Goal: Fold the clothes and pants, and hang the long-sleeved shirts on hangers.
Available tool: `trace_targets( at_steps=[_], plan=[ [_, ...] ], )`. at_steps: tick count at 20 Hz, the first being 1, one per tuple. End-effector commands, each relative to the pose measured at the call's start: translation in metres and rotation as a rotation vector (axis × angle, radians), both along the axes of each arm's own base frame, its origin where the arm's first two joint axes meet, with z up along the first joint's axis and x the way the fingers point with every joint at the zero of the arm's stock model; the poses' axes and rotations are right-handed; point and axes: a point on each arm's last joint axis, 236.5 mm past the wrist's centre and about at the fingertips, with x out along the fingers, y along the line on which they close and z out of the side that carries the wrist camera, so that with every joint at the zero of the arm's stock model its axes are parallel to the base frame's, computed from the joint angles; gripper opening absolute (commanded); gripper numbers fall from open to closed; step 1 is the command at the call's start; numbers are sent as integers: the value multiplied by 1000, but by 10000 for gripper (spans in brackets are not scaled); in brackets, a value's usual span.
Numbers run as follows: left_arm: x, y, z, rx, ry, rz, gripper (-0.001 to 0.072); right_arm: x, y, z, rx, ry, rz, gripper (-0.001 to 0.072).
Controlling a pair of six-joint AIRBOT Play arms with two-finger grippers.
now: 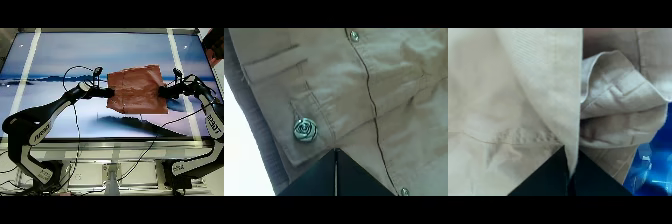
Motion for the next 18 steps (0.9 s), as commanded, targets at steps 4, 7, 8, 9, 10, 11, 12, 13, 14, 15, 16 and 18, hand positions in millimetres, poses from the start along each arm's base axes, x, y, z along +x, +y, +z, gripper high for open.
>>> trace_targets(
  at_steps=[4,7,8,9,10,11,12,13,14,15,16,18],
  plan=[
    [9,15,10,8,-16,-8,386,0,0,0,-2,-2,4,8],
    [7,18,8,-5,17,4,385,1,0,0,-3,-3,3,8],
    [7,18,7,-2,17,3,385,1,0,0,-2,-3,3,8],
    [5,18,5,1,22,-3,386,1,0,0,-3,-3,3,8],
    [2,17,2,0,36,-14,417,1,0,0,-3,-3,3,8],
    [-2,15,-1,0,53,-25,467,1,0,0,-3,-3,3,7],
    [-6,14,-6,-3,78,-29,484,1,0,0,-3,-3,3,8],
    [-8,14,-10,-3,92,-32,484,1,0,0,-3,-4,3,8],
    [-11,13,-16,0,104,-38,485,1,0,0,-3,-4,3,8],
    [-13,11,-20,2,113,-43,484,1,0,0,-3,-4,3,8],
    [-16,9,-23,0,122,-45,484,1,0,0,-3,-4,3,7],
    [-18,5,-25,2,126,-53,484,1,0,0,-3,-4,3,8]
  ],
)
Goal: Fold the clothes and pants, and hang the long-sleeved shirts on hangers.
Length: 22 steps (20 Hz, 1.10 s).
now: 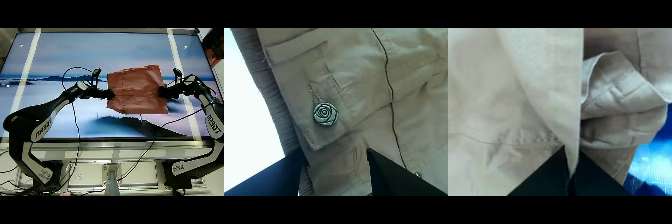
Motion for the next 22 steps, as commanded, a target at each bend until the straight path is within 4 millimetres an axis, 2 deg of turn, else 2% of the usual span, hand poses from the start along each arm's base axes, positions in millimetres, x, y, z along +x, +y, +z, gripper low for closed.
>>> trace_targets(
  at_steps=[1,5,6,8,9,12,14,16,18,20,22],
  plan=[
    [-8,-6,-7,1,22,-18,484,0,0,0,1,2,1,8],
    [-6,-8,-7,5,8,-11,482,0,1,0,1,2,1,8],
    [-5,-9,-6,3,4,-6,462,0,1,0,1,2,1,8],
    [0,-11,-3,-12,-10,10,139,0,1,0,1,2,1,8],
    [2,-12,0,-18,-23,12,25,-1,1,0,2,4,2,8],
    [9,-10,11,-3,-101,-30,19,-7,4,-1,12,28,15,8],
    [12,-4,29,20,-164,-59,18,-17,9,1,14,46,92,7],
    [15,12,52,122,-277,-129,17,-17,9,15,8,19,110,7],
    [19,31,78,201,-348,-131,17,-7,13,41,20,-56,91,7],
    [22,44,105,250,-401,-108,17,3,28,77,77,-157,102,7],
    [20,50,130,244,-421,-66,16,10,46,110,135,-248,113,7]
  ],
)
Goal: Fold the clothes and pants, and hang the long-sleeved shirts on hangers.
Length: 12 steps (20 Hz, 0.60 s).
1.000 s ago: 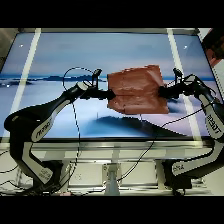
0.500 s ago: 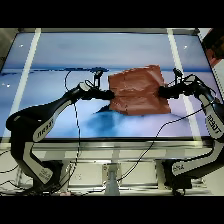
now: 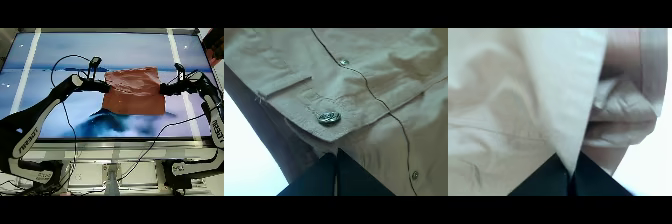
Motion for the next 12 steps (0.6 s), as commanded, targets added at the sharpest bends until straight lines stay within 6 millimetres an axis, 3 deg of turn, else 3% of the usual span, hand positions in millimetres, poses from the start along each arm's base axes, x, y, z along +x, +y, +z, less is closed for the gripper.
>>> trace_targets(
  at_steps=[1,3,5,9,12],
  plan=[
    [2,19,41,43,-85,43,16,12,29,55,88,-150,30,7],
    [11,21,52,15,-122,85,16,21,37,64,73,-205,27,7],
    [26,23,49,-17,-134,152,16,37,42,64,49,-260,-4,7],
    [42,27,-5,-15,-56,231,16,74,20,57,16,-331,-203,7],
    [48,33,-46,7,3,265,16,77,9,29,-19,-285,-244,7]
  ],
)
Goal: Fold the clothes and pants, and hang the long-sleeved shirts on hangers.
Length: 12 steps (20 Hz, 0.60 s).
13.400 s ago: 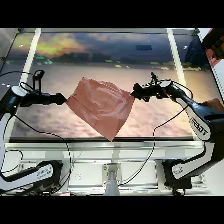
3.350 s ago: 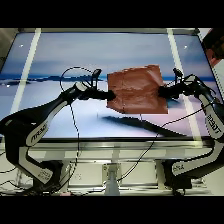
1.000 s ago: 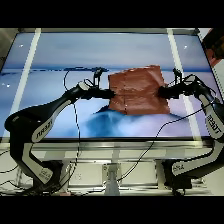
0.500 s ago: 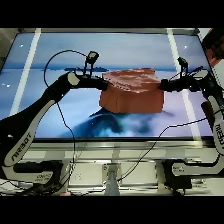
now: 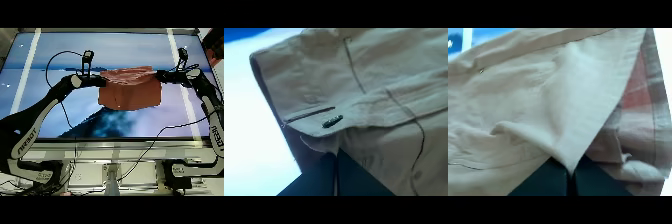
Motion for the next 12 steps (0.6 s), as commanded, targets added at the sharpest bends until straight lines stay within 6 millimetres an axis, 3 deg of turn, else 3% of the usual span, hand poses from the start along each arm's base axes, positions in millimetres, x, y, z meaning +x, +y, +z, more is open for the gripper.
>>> trace_targets(
  at_steps=[1,5,9,11,12],
  plan=[
    [13,9,-37,-14,47,84,16,13,-15,-26,-30,13,-78,7],
    [31,12,-29,-41,-25,139,18,10,-14,-66,-27,88,-79,7],
    [40,12,-20,-52,-81,161,32,11,-17,-81,-32,103,-87,8],
    [39,10,-24,-49,-74,157,109,15,-19,-79,-36,88,-96,8],
    [38,8,-25,-49,-73,153,204,15,-19,-78,-37,85,-97,8]
  ],
)
